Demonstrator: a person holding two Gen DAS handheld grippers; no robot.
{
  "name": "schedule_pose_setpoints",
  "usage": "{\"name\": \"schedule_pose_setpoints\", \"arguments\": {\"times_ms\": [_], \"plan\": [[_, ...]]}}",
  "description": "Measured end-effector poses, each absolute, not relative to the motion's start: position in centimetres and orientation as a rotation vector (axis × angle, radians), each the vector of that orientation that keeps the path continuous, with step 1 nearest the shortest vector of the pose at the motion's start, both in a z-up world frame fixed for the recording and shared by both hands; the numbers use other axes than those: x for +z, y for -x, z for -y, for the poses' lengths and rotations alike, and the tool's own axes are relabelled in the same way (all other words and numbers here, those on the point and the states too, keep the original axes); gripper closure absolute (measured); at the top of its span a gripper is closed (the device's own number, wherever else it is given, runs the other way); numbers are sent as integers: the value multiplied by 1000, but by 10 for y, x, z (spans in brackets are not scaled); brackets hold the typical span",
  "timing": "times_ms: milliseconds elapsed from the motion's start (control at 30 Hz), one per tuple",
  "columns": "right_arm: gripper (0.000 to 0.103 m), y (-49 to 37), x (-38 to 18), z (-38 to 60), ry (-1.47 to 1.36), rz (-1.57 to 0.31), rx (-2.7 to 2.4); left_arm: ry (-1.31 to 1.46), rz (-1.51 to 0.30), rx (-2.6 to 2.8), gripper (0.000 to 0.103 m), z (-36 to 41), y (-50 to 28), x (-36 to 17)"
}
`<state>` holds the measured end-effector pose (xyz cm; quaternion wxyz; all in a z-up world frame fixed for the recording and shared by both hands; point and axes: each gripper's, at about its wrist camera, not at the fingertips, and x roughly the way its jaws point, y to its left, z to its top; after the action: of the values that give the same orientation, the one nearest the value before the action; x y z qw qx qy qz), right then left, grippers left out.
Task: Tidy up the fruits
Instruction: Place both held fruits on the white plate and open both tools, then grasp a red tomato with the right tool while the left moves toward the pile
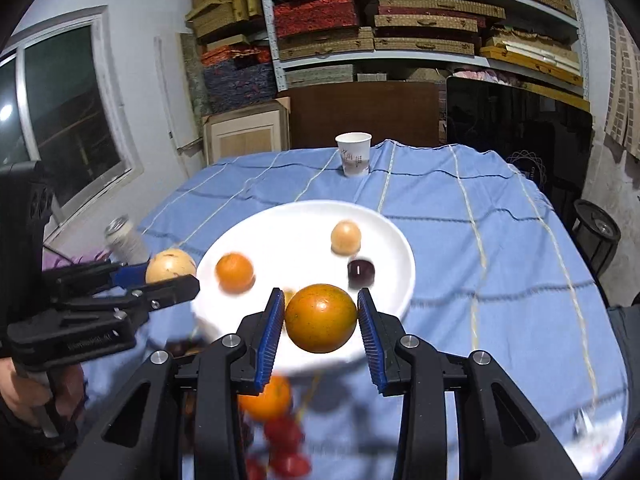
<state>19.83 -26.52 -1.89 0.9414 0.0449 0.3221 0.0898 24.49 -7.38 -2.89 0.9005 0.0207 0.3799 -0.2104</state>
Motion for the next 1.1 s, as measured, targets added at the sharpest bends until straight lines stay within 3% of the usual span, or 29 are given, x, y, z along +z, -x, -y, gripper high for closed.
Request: {"name": "schedule_pose_setpoints", "arguments": {"times_ms": [267,333,400,433,600,733,1100], "plan": [[65,-280,-34,248,-126,-691,169,20,-875,-363,60,79,-324,-58],[64,-288,-35,248,-151,-699,183,45,-866,-368,53,77,-328,-55],[44,-289,-32,248,-150,-688,168,46,-833,-363,42,73,-324,-48],[43,-286,-29,249,-149,-670,159,43,-820,-363,41,70,-321,-44],[43,-261,-21,256,-154,-665,169,73,-809,-376,38,54,-288,-33],[43,-212,-19,262,-120,-656,179,54,-800,-415,27,43,-238,-37],[43,-74,-78,241,-35,-745,250,-47,-804,-457,20,30,-111,-88]]}}
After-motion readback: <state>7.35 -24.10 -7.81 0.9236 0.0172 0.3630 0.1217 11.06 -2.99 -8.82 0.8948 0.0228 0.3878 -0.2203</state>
